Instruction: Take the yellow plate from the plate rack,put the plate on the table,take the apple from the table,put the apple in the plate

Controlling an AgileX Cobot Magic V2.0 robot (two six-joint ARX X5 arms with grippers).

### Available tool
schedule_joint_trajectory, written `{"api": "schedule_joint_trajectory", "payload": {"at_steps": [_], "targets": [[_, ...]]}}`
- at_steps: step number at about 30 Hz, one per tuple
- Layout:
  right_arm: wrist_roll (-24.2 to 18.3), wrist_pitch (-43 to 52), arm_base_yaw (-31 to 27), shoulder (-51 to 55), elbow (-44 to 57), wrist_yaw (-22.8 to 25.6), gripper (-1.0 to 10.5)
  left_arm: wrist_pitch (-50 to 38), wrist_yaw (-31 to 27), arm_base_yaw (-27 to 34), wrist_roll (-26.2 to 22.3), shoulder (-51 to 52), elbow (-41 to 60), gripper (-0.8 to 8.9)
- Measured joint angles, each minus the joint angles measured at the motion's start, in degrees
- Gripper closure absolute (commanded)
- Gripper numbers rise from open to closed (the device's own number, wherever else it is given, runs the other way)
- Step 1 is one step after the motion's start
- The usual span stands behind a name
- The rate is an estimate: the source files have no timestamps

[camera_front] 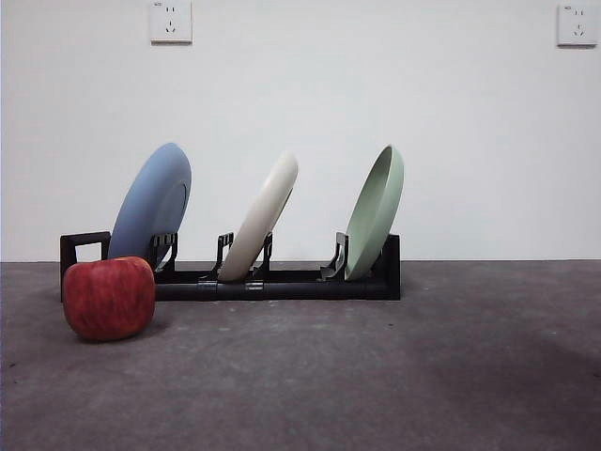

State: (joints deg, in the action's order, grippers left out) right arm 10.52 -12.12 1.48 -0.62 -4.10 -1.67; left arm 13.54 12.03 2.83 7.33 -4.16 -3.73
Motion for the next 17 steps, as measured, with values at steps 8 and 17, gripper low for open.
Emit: {"api": "schedule_joint_trajectory", "payload": {"at_steps": [8, 17], "targets": [[4.1, -0.8, 0.0, -4.2, -11.5, -4.5, 9.6, 5.7, 2.4, 0.0, 2.8, -0.3, -10.7, 8.2], [1.1, -15.9, 0.0, -18.5, -30.7, -14.7, 9.6, 13.7, 7.6, 0.0, 3.5, -7.1, -25.4, 8.2]]}}
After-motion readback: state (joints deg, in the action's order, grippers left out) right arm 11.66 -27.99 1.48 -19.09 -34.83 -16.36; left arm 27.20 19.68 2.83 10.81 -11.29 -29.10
